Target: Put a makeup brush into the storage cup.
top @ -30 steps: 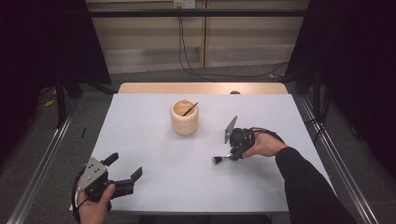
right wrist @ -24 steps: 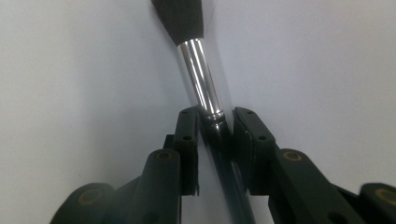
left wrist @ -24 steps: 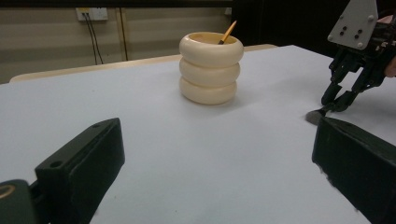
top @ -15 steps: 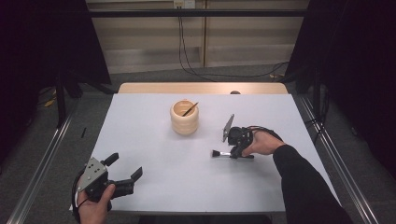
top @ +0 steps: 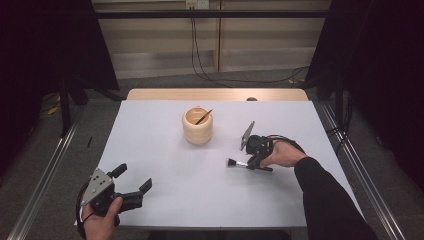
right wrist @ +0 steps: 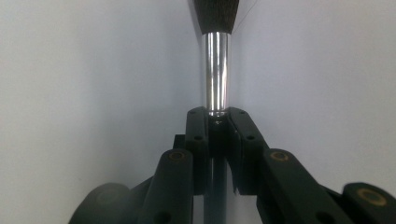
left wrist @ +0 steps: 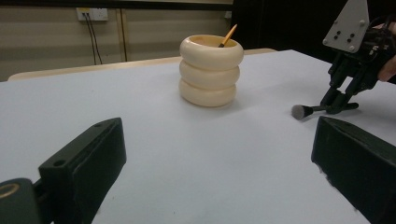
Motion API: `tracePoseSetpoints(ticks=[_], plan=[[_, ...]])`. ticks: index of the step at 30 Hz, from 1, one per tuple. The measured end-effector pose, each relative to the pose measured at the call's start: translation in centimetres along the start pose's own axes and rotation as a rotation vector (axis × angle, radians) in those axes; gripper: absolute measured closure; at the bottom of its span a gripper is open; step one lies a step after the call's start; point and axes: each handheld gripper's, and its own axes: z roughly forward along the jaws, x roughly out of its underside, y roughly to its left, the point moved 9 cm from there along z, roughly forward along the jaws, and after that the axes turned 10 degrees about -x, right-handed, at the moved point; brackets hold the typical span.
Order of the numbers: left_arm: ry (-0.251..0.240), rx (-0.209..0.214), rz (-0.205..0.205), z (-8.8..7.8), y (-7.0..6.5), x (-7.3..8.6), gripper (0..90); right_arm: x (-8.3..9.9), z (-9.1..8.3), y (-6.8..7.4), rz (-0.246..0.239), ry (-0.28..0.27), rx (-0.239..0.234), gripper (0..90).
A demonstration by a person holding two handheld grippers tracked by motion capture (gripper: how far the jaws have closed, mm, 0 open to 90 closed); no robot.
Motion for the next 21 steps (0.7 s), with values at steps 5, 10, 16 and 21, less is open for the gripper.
tracePoseSetpoints(ticks=[5, 10, 16, 21], plan=[[0.003, -0.007, 0.002, 0.0, 0.1, 0.0, 3.0, 0.3, -0.1, -0.2, 0.024, -0.014, 0.018, 79.2], [0.006, -0.009, 0.004, 0.1, 0.1, 0.1, 3.0, 0.7, -0.5, -0.2, 0.054, -0.03, 0.03, 79.2], [0.001, -0.008, -0.01, 0.2, 0.0, 0.0, 3.1, 0.6, -1.3, -0.4, 0.083, -0.078, 0.063, 79.2], [0.003, -0.013, 0.003, 0.1, 0.1, 0.0, 3.1, 1.0, -1.9, -0.4, 0.135, -0.124, 0.073, 79.2]])
